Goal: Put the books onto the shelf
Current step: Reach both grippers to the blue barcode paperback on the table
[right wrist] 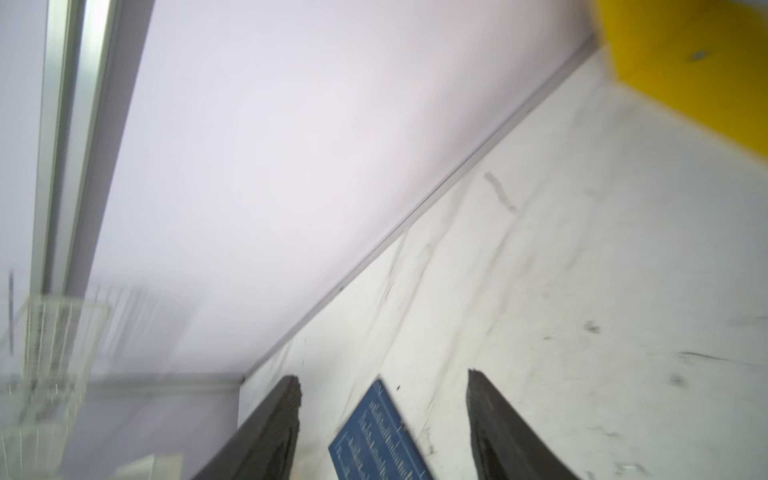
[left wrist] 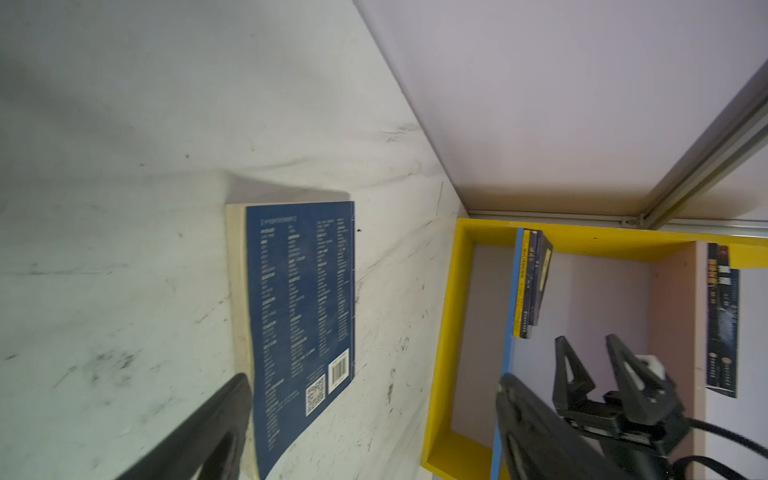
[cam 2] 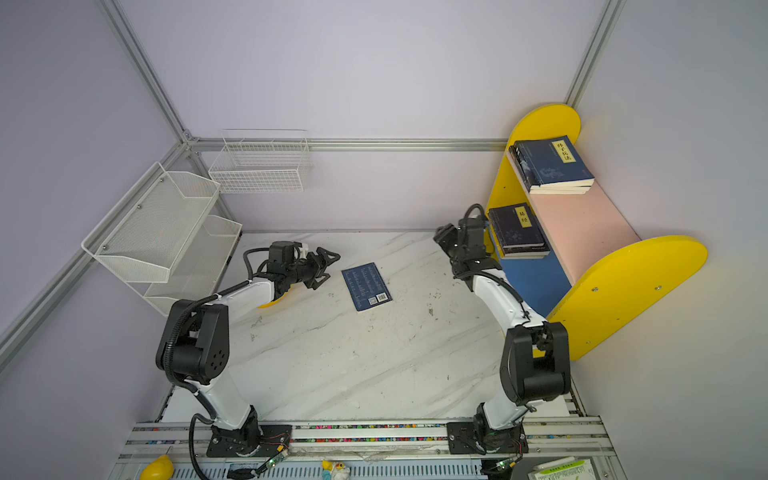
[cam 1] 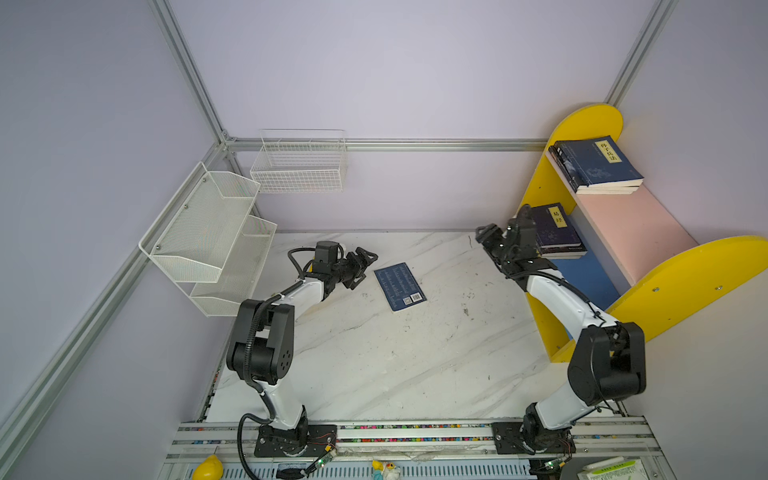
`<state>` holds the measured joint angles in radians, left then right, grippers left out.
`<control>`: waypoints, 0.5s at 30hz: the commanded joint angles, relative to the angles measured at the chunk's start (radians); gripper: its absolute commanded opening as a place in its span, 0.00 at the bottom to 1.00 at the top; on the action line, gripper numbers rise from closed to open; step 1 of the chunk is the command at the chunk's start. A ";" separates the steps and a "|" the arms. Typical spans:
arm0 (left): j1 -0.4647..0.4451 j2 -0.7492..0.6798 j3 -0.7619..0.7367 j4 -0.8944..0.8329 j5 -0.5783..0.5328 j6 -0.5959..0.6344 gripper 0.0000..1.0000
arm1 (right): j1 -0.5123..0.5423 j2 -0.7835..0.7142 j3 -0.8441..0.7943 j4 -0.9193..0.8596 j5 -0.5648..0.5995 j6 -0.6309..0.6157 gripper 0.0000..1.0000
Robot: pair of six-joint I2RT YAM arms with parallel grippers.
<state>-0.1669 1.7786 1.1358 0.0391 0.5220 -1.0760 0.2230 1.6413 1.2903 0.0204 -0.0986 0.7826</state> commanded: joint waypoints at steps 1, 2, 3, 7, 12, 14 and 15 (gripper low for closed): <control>-0.002 -0.030 -0.062 -0.056 -0.024 0.080 0.91 | 0.126 0.142 0.060 -0.021 0.015 -0.168 0.65; -0.004 -0.025 -0.068 -0.050 -0.018 0.081 0.91 | 0.151 0.191 0.080 -0.012 -0.014 -0.181 0.65; -0.005 -0.019 -0.070 -0.045 -0.012 0.083 0.91 | 0.172 0.241 0.102 -0.007 -0.052 -0.191 0.65; -0.008 0.023 -0.058 -0.028 0.014 0.081 0.90 | 0.226 0.420 0.185 -0.007 -0.141 -0.209 0.61; -0.028 0.091 -0.035 -0.018 0.042 0.079 0.87 | 0.294 0.544 0.253 -0.059 -0.144 -0.260 0.59; -0.037 0.117 -0.027 -0.018 0.044 0.076 0.86 | 0.300 0.552 0.243 -0.058 -0.139 -0.264 0.60; -0.041 0.132 -0.021 -0.017 0.047 0.075 0.86 | 0.300 0.553 0.238 -0.063 -0.135 -0.265 0.60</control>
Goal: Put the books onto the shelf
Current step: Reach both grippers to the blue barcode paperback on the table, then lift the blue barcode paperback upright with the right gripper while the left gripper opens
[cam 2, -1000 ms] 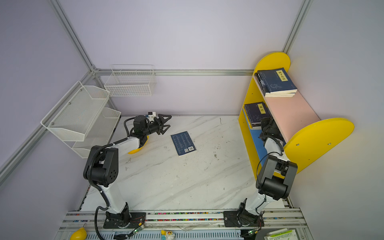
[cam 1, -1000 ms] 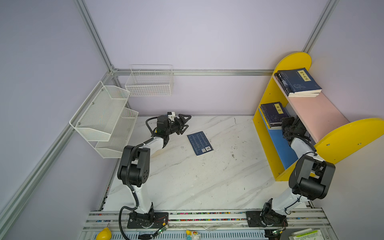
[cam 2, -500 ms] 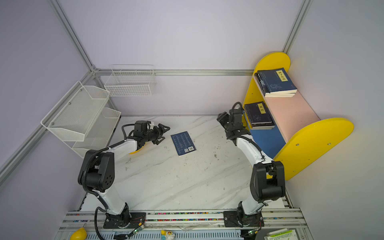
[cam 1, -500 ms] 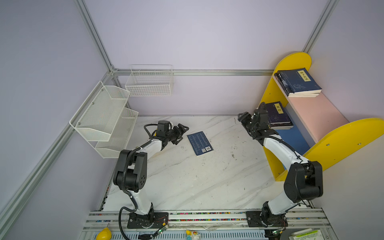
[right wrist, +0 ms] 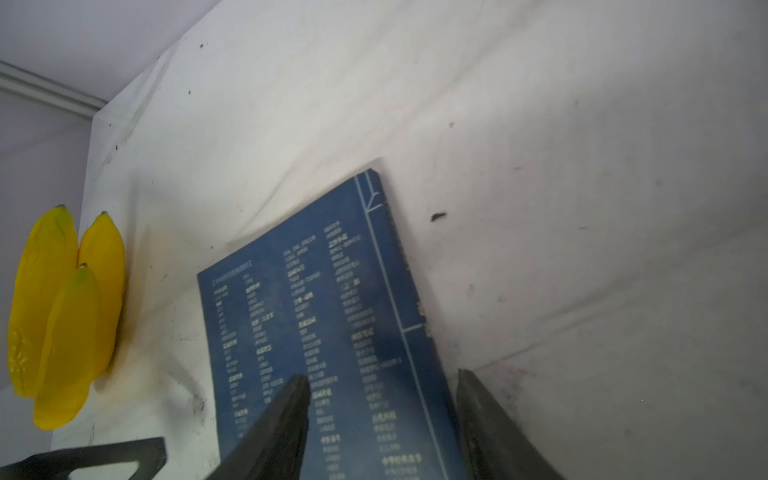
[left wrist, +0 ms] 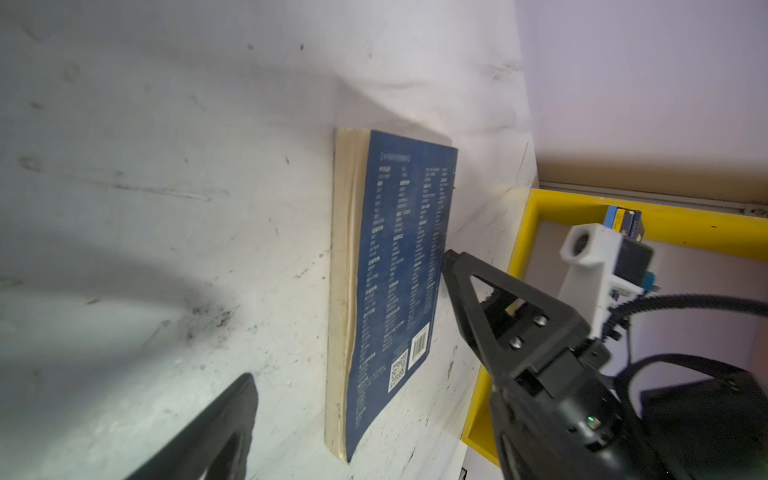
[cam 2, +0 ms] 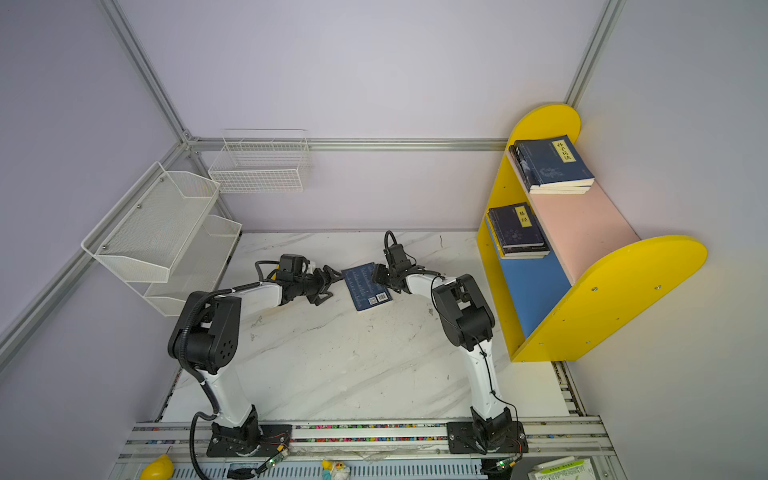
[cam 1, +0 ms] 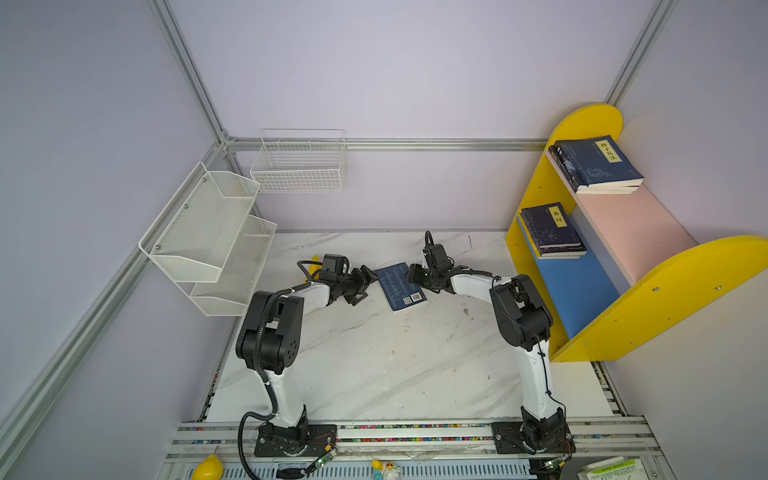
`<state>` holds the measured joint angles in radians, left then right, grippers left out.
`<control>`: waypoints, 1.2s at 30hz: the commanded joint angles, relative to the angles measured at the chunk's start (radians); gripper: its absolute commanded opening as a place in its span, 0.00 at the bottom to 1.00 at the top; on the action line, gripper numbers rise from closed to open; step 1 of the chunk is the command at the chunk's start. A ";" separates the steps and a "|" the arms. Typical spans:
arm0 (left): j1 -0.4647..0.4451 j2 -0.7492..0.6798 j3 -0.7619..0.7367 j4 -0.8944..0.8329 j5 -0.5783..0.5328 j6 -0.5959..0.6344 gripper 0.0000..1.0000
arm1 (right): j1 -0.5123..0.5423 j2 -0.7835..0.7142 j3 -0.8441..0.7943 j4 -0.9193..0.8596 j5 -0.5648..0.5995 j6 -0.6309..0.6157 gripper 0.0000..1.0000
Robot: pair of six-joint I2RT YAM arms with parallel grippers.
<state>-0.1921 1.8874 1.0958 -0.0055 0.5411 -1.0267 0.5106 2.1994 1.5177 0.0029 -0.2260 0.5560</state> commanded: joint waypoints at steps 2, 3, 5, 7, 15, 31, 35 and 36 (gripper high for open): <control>-0.025 0.046 0.028 0.027 0.028 0.022 0.85 | 0.013 0.000 0.003 -0.062 -0.003 -0.039 0.61; -0.028 0.058 0.033 0.029 0.028 0.022 0.84 | 0.012 0.002 0.002 -0.071 -0.006 -0.053 0.61; -0.036 0.081 0.046 0.031 0.031 0.015 0.84 | 0.013 0.013 -0.002 -0.074 -0.058 -0.058 0.61; -0.045 0.105 0.063 0.034 0.040 0.013 0.83 | 0.012 0.021 0.002 -0.083 -0.118 -0.070 0.60; -0.061 0.181 0.072 0.159 0.086 -0.091 0.82 | 0.006 -0.058 -0.142 0.318 -0.535 0.190 0.58; -0.056 0.168 0.018 0.281 0.094 -0.165 0.81 | -0.004 -0.144 -0.298 0.515 -0.423 0.402 0.22; -0.046 0.138 0.025 0.269 0.088 -0.161 0.82 | -0.004 -0.230 -0.209 0.185 -0.228 0.174 0.08; -0.042 0.125 0.028 0.257 0.083 -0.154 0.82 | -0.004 -0.256 -0.182 0.109 -0.169 0.116 0.06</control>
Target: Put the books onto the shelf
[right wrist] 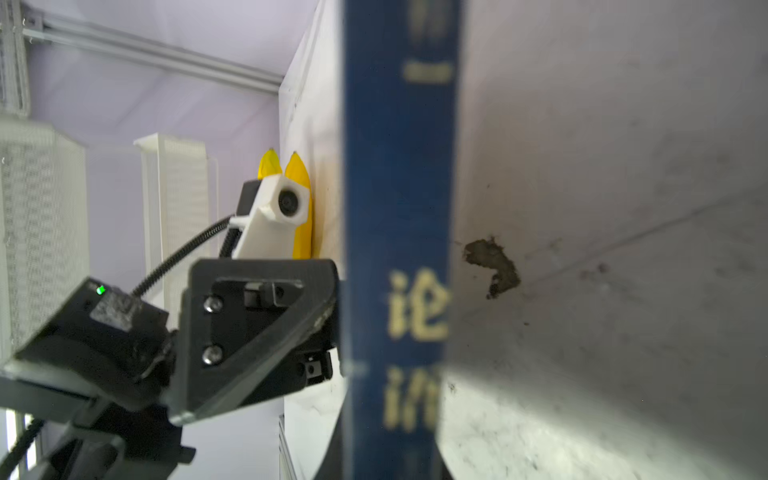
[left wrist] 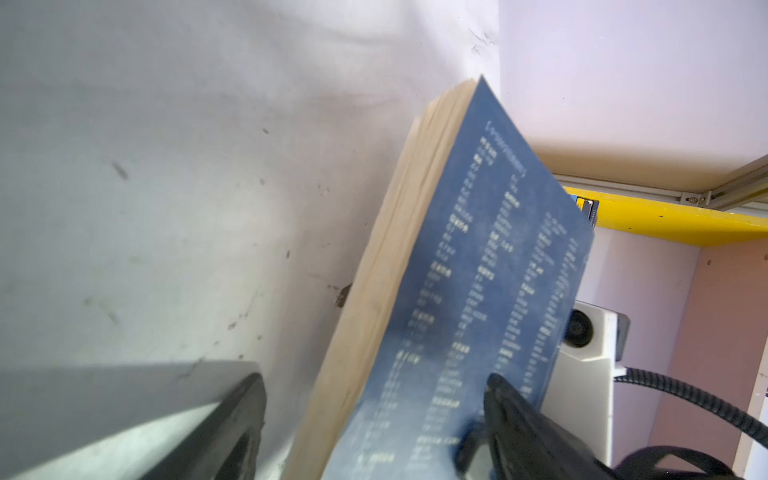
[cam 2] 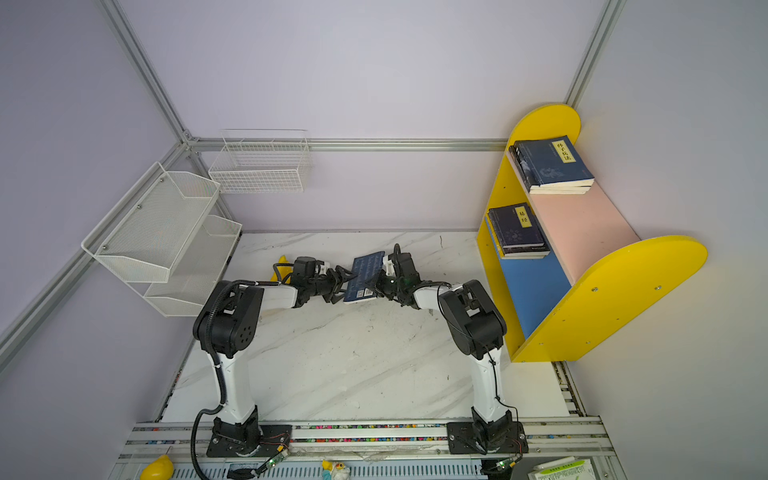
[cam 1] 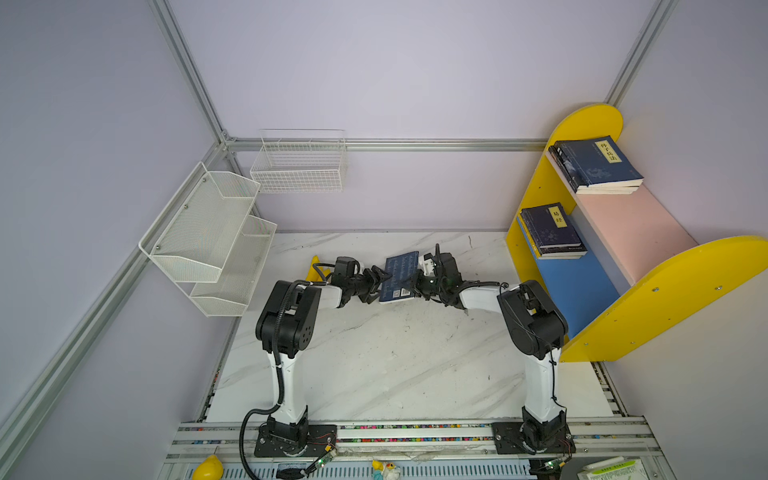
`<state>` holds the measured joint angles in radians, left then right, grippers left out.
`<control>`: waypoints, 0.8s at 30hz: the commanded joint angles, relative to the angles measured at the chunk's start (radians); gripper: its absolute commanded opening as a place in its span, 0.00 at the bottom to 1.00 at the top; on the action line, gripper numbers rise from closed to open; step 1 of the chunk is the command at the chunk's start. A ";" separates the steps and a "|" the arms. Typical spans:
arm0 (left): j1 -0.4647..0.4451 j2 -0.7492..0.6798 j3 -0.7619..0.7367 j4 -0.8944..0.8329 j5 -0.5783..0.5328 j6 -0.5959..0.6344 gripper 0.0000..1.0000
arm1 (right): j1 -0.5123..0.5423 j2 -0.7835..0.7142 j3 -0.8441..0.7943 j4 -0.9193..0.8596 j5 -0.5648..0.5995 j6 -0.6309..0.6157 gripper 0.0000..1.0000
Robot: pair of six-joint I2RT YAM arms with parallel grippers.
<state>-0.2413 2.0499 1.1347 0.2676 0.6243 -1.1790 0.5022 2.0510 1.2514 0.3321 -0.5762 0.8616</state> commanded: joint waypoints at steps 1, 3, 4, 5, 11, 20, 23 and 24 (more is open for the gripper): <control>0.011 -0.053 -0.007 -0.030 -0.006 0.005 0.82 | 0.004 -0.130 0.106 -0.276 0.240 -0.232 0.05; 0.017 -0.096 0.008 -0.079 -0.025 0.033 0.83 | 0.005 -0.182 0.149 -0.368 0.364 -0.307 0.03; 0.018 -0.118 0.021 -0.110 -0.034 0.051 0.84 | 0.008 -0.199 0.173 -0.417 0.429 -0.363 0.02; 0.017 -0.143 0.041 -0.156 -0.044 0.075 0.84 | 0.014 -0.213 0.201 -0.471 0.498 -0.428 0.02; 0.019 -0.257 0.167 -0.304 -0.054 0.140 0.86 | 0.087 -0.220 0.276 -0.640 0.917 -0.779 0.02; 0.018 -0.324 0.350 -0.397 -0.055 0.134 0.88 | 0.276 -0.053 0.260 -0.614 1.391 -1.131 0.00; 0.017 -0.292 0.404 -0.503 -0.059 0.142 0.87 | 0.310 -0.012 0.263 -0.567 1.414 -1.168 0.00; 0.018 -0.283 0.406 -0.541 -0.068 0.144 0.87 | 0.319 -0.007 0.263 -0.551 1.411 -1.176 0.00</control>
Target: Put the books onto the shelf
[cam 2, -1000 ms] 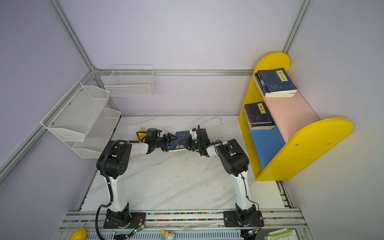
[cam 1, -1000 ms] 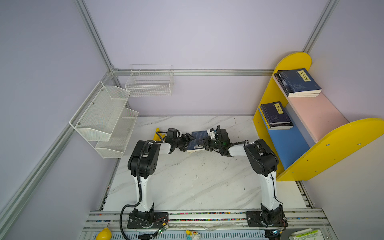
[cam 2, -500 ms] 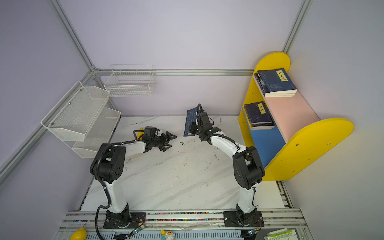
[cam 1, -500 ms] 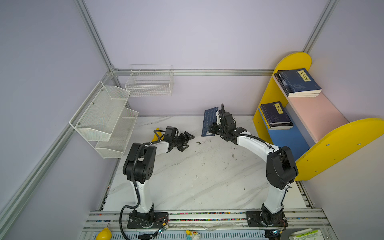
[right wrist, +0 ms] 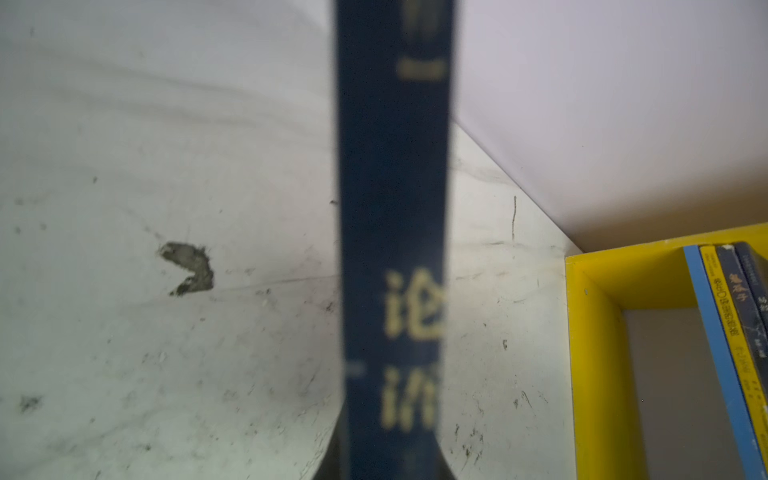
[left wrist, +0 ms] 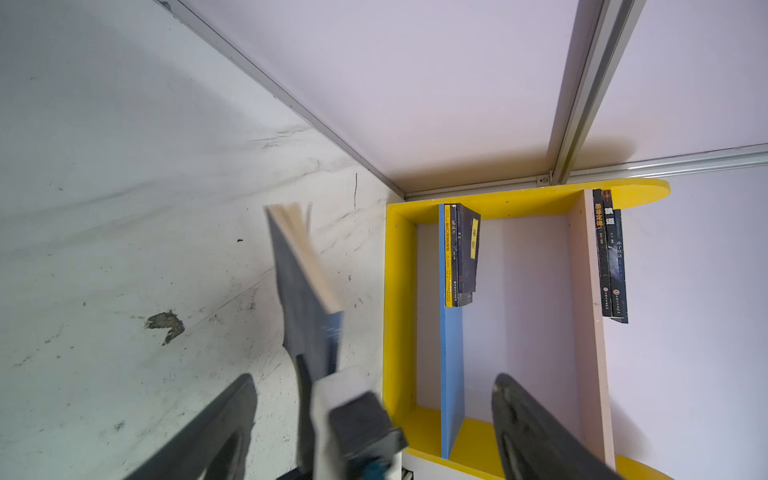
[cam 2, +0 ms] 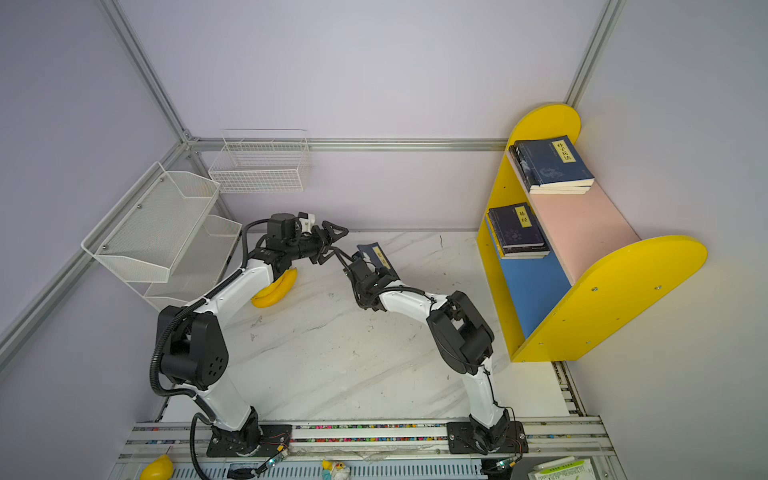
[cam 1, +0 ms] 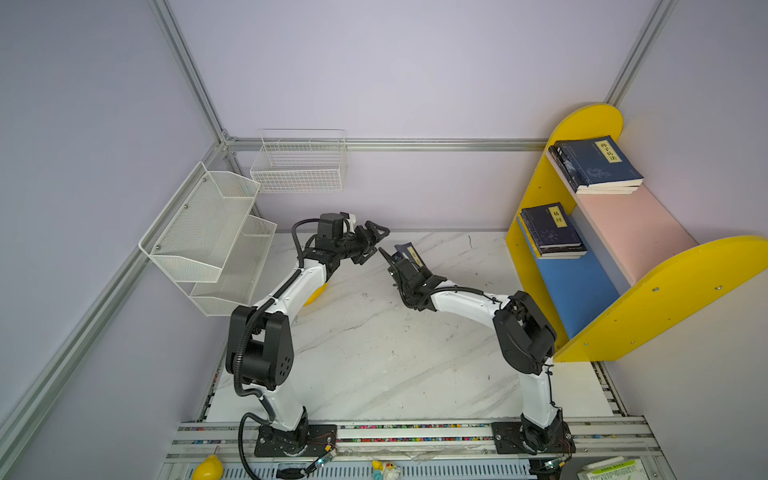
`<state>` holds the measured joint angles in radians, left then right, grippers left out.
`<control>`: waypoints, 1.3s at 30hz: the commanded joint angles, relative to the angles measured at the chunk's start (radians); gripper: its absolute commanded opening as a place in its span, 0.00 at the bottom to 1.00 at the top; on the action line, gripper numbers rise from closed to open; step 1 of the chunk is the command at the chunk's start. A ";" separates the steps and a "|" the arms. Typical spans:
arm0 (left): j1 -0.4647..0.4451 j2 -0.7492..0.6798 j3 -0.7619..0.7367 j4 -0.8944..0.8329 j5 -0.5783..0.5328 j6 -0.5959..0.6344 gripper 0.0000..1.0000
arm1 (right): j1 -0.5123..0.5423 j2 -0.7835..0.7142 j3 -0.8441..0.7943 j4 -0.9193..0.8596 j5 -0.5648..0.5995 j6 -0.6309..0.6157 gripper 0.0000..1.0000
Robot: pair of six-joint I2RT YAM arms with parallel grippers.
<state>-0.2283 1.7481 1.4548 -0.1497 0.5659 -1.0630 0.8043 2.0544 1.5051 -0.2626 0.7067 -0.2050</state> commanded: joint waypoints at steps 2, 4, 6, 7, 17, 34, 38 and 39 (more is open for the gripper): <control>0.004 0.030 0.071 -0.142 -0.008 0.021 0.87 | 0.039 -0.011 -0.007 0.094 0.119 -0.145 0.00; 0.006 0.050 0.068 -0.150 0.008 0.009 0.86 | 0.062 -0.018 -0.040 0.154 0.117 -0.192 0.00; 0.006 0.070 0.076 -0.176 0.017 0.008 0.84 | 0.081 -0.021 -0.070 0.200 0.126 -0.238 0.00; 0.006 0.077 0.075 -0.186 0.018 0.005 0.84 | 0.085 -0.021 -0.080 0.217 0.128 -0.251 0.00; 0.004 0.121 0.014 -0.217 0.026 -0.003 0.83 | 0.112 -0.012 -0.166 0.398 0.147 -0.324 0.00; -0.013 0.231 0.037 -0.179 0.142 -0.004 0.50 | 0.160 0.010 -0.288 0.754 0.261 -0.487 0.00; -0.015 0.235 0.038 -0.152 0.164 -0.018 0.34 | 0.164 0.045 -0.284 0.807 0.296 -0.515 0.01; -0.014 0.235 0.038 -0.143 0.167 -0.022 0.29 | 0.167 0.048 -0.286 0.818 0.301 -0.515 0.02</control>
<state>-0.2367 1.9804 1.4696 -0.3450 0.6888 -1.0786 0.9588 2.0857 1.2102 0.4335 0.9524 -0.6903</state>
